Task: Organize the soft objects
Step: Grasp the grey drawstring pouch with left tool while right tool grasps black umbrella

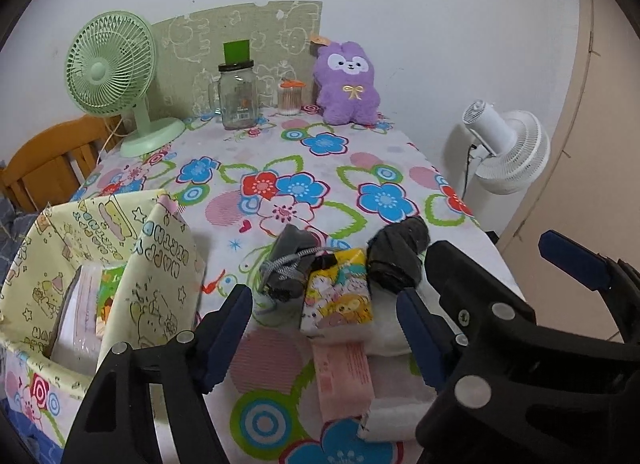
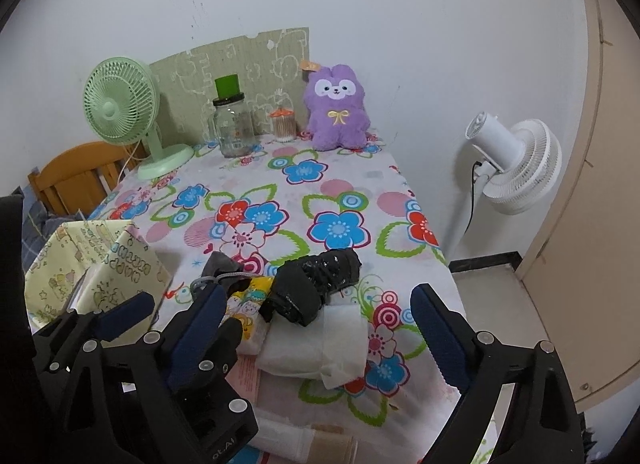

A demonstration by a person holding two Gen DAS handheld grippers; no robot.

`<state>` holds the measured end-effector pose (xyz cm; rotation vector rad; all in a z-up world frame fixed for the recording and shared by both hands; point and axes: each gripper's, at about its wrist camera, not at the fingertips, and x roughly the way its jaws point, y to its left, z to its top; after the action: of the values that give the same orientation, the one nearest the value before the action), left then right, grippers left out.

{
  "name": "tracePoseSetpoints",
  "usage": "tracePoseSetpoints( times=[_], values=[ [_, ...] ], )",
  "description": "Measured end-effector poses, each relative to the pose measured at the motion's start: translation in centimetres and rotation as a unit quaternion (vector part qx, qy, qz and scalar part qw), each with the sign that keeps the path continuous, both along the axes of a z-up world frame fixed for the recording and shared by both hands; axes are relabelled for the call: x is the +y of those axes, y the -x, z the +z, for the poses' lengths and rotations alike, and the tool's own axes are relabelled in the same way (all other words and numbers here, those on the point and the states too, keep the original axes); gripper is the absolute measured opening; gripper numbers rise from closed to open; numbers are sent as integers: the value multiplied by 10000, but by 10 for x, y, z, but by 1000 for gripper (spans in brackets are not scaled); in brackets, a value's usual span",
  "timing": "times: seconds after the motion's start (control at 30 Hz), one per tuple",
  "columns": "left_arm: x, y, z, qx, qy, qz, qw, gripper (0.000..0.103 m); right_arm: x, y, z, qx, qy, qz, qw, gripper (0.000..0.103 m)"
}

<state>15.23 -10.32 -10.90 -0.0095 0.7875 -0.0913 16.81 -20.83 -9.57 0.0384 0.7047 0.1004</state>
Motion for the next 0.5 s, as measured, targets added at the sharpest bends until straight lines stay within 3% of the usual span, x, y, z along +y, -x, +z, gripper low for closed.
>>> tracePoseSetpoints(
  times=[0.3, 0.5],
  values=[
    [6, -22, -7, 17, 37, 204, 9998, 73, 3, -22, -8, 129, -41, 8, 9999, 93],
    [10, -38, -17, 202, -3, 368, 9991, 60, 5, -36, -15, 247, -70, 26, 9997, 91]
  ],
)
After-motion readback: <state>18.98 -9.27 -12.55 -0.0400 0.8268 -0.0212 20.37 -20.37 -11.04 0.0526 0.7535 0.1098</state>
